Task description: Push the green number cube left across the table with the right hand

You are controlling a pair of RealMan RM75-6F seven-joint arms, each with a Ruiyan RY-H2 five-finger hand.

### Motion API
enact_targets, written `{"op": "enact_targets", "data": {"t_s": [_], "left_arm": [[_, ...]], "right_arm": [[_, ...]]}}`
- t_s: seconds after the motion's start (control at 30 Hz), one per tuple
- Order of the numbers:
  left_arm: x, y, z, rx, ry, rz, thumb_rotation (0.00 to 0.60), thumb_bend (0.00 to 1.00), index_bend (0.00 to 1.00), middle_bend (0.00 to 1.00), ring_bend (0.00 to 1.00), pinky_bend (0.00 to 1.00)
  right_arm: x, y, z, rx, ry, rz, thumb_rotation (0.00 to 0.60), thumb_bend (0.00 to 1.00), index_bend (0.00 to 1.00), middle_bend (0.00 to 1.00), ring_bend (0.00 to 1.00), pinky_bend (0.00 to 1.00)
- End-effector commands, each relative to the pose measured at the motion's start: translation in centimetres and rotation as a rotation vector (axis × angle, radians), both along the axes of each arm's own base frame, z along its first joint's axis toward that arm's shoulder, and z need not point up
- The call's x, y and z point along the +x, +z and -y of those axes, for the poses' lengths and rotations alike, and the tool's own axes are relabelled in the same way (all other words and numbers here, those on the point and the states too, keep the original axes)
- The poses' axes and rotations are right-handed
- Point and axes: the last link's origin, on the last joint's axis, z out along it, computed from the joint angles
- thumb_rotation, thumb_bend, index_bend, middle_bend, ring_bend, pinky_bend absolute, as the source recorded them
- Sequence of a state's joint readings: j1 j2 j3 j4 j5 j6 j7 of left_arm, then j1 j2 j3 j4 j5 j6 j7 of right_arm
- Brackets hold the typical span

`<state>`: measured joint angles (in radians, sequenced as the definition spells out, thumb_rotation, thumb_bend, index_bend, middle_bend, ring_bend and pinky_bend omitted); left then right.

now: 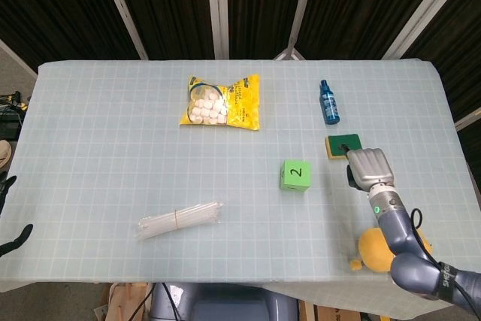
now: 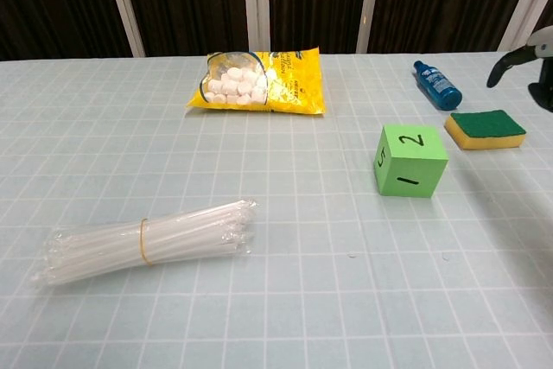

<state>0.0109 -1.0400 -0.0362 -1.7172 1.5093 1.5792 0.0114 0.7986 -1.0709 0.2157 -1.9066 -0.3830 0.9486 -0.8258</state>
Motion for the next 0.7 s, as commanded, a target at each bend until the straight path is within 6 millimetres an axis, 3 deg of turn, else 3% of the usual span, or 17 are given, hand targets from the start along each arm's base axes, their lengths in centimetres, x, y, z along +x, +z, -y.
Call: {"op": "enact_targets", "data": {"t_s": [0.03, 0.4, 0.7], "left_arm": [[-0.1, 0.1, 0.0, 0.006, 0.003, 0.004, 0.6, 0.34, 0.05, 0.0, 0.0, 0.0], [-0.1, 0.1, -0.2, 0.006, 0.014, 0.003, 0.6, 0.34, 0.05, 0.0, 0.0, 0.0], [-0.2, 0.1, -0.3, 0.007, 0.018, 0.003, 0.6, 0.34, 0.05, 0.0, 0.0, 0.0]], "right_arm": [[2.1, -2.2, 1.2, 0.07, -0.007, -0.04, 0.6, 0.79, 0.19, 0.85, 0.85, 0.7], [3.4, -4.9, 1.9, 0.132, -0.021, -0.035, 0.6, 0.79, 0.19, 0.85, 0.85, 0.7], [3.6, -5.5, 1.8, 0.143, -0.019, -0.035, 0.6, 0.79, 0.22, 0.85, 0.85, 0.7]]}}
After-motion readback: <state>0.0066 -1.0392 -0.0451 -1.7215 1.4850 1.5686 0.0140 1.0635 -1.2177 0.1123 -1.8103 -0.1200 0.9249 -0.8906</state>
